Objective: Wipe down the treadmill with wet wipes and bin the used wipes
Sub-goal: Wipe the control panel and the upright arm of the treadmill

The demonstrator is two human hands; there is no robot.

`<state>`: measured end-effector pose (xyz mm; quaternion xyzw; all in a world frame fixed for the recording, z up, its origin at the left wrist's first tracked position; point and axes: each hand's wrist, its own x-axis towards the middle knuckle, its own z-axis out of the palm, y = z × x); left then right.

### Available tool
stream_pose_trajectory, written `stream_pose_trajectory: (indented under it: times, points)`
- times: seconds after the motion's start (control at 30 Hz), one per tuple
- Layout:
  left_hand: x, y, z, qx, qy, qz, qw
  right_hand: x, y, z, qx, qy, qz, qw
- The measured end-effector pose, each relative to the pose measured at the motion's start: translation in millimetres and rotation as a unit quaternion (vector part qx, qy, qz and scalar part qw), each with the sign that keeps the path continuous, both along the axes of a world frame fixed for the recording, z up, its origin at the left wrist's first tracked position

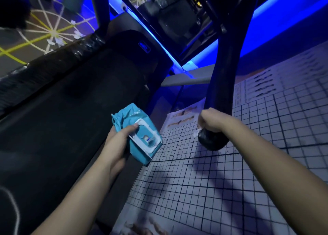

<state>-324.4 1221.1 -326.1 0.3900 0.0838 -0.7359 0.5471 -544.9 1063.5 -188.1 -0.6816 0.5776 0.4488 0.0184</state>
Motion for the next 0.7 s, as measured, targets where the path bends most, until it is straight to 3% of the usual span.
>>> stream_pose_trajectory:
  times: [0.1, 0.2, 0.27, 0.37, 0.4, 0.5, 0.6, 0.7]
  points:
    - [8, -1, 0, 0.005, 0.004, 0.013, 1.0, 7, 11, 4, 0.032, -0.029, 0.015, 0.999]
    - [12, -1, -1, 0.009, 0.005, 0.019, 1.0, 10, 14, 4, 0.128, -0.002, 0.011, 0.992]
    - [12, -1, -1, 0.009, 0.011, 0.021, 1.0, 11, 2, 21, 0.15, -0.057, -0.033, 0.986]
    - [10, -3, -3, 0.012, 0.02, 0.028, 0.999, 3, -27, 44, -0.015, -0.287, -0.098, 0.953]
    - [9, -3, -3, 0.015, 0.02, 0.032, 0.999, -2, -35, 44, -0.07, -0.294, -0.086, 0.949]
    - [5, -4, -4, 0.021, 0.01, 0.037, 0.999, -18, -45, 22, -0.105, -0.188, -0.024, 0.976]
    - [1, -3, -5, 0.023, 0.004, 0.033, 0.999, -26, -40, 2, -0.08, -0.191, 0.048, 0.977]
    - [-5, -1, -7, 0.026, -0.004, 0.025, 0.999, -36, -34, -10, -0.058, -0.131, 0.1, 0.985]
